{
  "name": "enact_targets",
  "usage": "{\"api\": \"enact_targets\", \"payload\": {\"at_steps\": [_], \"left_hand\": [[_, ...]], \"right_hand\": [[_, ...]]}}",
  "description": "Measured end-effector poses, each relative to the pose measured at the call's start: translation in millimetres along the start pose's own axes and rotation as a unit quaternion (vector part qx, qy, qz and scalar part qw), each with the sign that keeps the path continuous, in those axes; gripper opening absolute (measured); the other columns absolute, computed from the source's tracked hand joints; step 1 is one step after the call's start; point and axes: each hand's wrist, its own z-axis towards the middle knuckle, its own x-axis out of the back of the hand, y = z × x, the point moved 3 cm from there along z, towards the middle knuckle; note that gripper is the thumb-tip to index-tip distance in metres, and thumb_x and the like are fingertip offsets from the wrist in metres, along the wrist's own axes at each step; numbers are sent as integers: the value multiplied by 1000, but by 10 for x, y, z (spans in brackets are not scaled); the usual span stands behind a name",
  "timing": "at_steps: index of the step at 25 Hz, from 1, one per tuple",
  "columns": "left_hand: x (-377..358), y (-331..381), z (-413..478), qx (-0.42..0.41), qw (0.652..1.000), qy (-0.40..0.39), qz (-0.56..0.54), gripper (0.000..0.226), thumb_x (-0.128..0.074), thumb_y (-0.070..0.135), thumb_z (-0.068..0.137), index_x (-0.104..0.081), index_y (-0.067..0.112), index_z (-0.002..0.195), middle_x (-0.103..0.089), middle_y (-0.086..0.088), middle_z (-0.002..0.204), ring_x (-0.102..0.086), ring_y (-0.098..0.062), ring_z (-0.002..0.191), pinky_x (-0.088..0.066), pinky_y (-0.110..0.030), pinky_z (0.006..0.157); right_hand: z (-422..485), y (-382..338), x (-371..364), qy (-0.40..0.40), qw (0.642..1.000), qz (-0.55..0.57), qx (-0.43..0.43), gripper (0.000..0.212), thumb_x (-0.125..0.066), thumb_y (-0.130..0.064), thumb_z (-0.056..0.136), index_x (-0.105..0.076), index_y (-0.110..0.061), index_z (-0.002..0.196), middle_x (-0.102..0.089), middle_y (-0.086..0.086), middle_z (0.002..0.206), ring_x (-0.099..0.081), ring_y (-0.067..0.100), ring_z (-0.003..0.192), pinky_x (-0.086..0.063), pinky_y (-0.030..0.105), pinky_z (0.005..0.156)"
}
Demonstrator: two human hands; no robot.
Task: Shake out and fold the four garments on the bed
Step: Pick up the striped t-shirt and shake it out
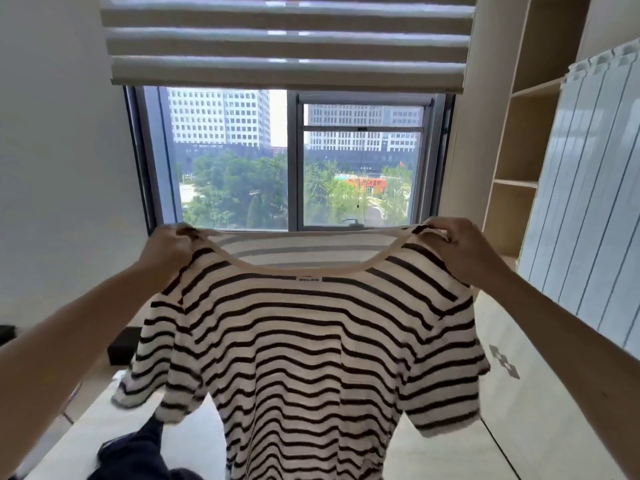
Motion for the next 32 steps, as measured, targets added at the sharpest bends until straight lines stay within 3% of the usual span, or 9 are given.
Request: {"api": "enact_targets", "payload": {"at_steps": [9,12,14,17,20,23,26,30,32], "left_hand": [[323,-136,-847,-193,973,-8,-127,60,-35,-1,100,-69,44,79,-69,23,78,-58,-6,74,-43,-22,69],[360,-137,-774,-218,968,17,-125,47,-36,1,98,-67,34,85,-70,24,82,-60,-10,80,-44,-30,75],[187,-220,-600,-209,972,-8,-107,34,-36,-2,100,-61,18,85,-63,29,69,-54,6,67,-40,-17,66],[-227,-513,-290,-164,980,-71,-83,32,-39,1,102,-55,15,78,-53,20,59,-44,5,56,-33,-13,56],[-1005,-1237,99,-99,987,-121,-37,37,-43,4,103,-55,25,75,-51,5,67,-44,2,56,-34,-14,58],[-2035,-2282,318,-47,981,-187,9,33,-47,3,102,-58,20,76,-50,-5,69,-43,-7,61,-32,-18,56],[-3225,-3546,417,-6,972,-227,61,28,-47,6,100,-65,17,82,-63,-8,76,-56,-25,71,-45,-34,70],[-4716,-4659,484,31,968,-175,176,24,-43,16,101,-64,10,109,-65,-21,117,-58,-39,116,-43,-48,98],[-5313,-4983,192,49,947,-126,292,31,-44,24,101,-54,13,129,-50,-20,137,-42,-38,131,-34,-49,106]], "right_hand": [[-590,-279,-70,-83,978,190,-13,47,-60,-7,94,-70,-44,68,-65,-19,65,-60,-4,63,-46,7,63],[-504,-310,-148,-41,963,260,-49,9,-69,-40,84,-71,-42,75,-71,-16,74,-64,3,73,-54,17,73],[-371,-151,-335,-14,960,265,-87,24,-64,-28,95,-72,-44,78,-73,-17,78,-66,4,76,-55,22,76],[-196,200,-781,-26,958,247,-143,36,-54,-11,101,-73,-35,83,-73,-17,77,-66,1,71,-55,17,69],[-135,967,-1670,-88,952,201,-215,24,-55,-14,102,-71,-25,88,-72,-10,74,-65,1,66,-52,12,62],[-351,1971,-2836,-166,927,151,-301,24,-55,-22,103,-75,-16,91,-74,5,85,-68,19,76,-55,27,67],[-737,3085,-4043,-217,905,60,-360,33,-55,-32,103,-75,-10,89,-72,6,84,-65,24,81,-51,37,73],[-964,4256,-5388,-155,904,-30,-398,27,-50,-24,102,-66,-8,86,-65,13,92,-60,32,96,-47,37,76],[-1247,4587,-5963,-109,891,-129,-421,27,-52,-31,100,-56,-14,121,-56,14,127,-53,35,119,-44,42,96]]}}
